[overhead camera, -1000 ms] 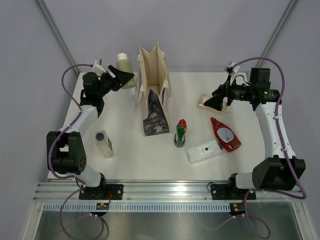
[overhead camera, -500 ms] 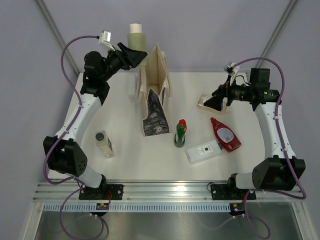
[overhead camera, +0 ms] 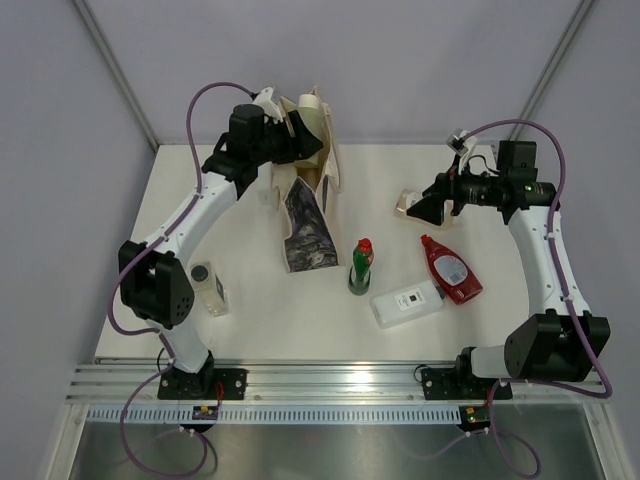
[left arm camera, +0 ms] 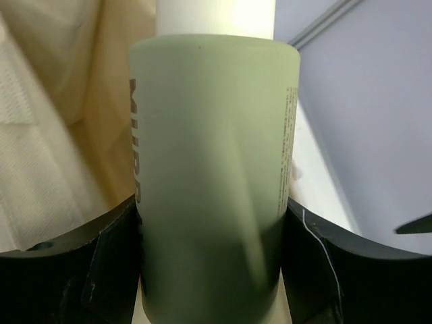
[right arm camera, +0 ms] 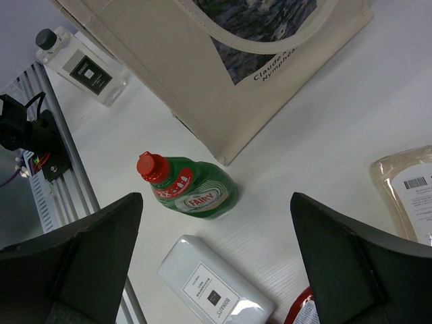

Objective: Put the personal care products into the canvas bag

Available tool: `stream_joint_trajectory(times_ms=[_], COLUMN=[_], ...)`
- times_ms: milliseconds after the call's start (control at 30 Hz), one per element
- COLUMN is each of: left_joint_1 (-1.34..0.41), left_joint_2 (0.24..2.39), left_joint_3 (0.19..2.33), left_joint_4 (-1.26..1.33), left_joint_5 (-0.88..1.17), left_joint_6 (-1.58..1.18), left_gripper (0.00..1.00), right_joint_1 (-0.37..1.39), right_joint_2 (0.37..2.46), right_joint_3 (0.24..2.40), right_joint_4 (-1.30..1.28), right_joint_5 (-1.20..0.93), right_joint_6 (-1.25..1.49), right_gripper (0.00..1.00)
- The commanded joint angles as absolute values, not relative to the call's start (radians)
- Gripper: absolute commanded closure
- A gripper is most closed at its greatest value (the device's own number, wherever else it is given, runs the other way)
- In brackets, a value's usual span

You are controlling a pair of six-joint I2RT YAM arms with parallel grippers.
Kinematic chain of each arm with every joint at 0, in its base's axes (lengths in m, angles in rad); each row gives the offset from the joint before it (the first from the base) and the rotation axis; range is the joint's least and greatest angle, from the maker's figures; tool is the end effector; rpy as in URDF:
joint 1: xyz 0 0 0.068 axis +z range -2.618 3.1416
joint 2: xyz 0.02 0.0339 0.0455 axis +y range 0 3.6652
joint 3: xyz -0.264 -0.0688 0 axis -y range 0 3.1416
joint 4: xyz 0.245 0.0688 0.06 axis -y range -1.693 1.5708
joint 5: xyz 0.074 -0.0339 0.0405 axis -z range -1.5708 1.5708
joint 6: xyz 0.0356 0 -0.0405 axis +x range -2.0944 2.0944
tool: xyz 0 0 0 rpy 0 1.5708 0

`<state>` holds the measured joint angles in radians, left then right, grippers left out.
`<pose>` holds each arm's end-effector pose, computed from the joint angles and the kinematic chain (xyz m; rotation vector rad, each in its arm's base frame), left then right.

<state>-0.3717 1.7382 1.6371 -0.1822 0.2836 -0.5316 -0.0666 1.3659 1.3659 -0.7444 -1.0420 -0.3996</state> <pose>0.3855 -0.1610 0.3785 0.0519 1.9377 -0.8788 0.2803 0.0121 0.3697 -0.8150 1.8599 0.9001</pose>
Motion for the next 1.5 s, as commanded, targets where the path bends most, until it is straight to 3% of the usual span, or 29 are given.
stream_joint_trajectory(times_ms=[0,67,167,400,633,833,1000,1067,1233,1467], left_joint_1=[-0.368,-0.371,-0.371,-0.371,-0.370,-0.370,-0.368,-0.368,-0.368,-0.365], left_joint_2=[1.686,1.686,1.686,1.683,1.672,1.646,1.586,1.527,1.324,1.039], left_joint_3=[1.736,1.736,1.736,1.736,1.721,1.695,1.645,1.622,1.456,1.162], left_joint_4=[-0.098,-0.117,-0.132,-0.144,-0.130,-0.107,-0.060,-0.046,-0.008,-0.020], left_joint_5=[0.198,0.186,0.190,0.199,0.204,0.213,0.207,0.196,0.095,-0.058], left_joint_6=[-0.474,-0.472,-0.477,-0.477,-0.471,-0.443,-0.361,-0.295,-0.201,-0.219], left_gripper=[0.52,0.40,0.31,0.17,0.15,0.15,0.14,0.14,0.01,0.01], right_joint_1=[-0.074,-0.074,-0.072,-0.060,-0.006,0.090,0.245,0.314,0.564,0.701], right_joint_2=[1.339,1.348,1.361,1.390,1.394,1.359,1.266,1.217,1.129,1.103], right_joint_3=[1.361,1.364,1.368,1.362,1.325,1.244,1.113,1.050,0.934,0.835], right_joint_4=[-0.706,-0.706,-0.715,-0.799,-0.890,-0.772,-0.557,-0.465,-0.370,-0.260], right_joint_5=[-1.062,-1.060,-1.072,-1.124,-1.088,-1.019,-0.761,-0.542,-0.104,0.126], right_joint_6=[-0.384,-0.383,-0.396,-0.534,-0.695,-0.559,-0.255,-0.111,0.138,0.267], right_gripper=[0.01,0.01,0.01,0.00,0.00,0.00,0.02,0.02,0.00,0.00])
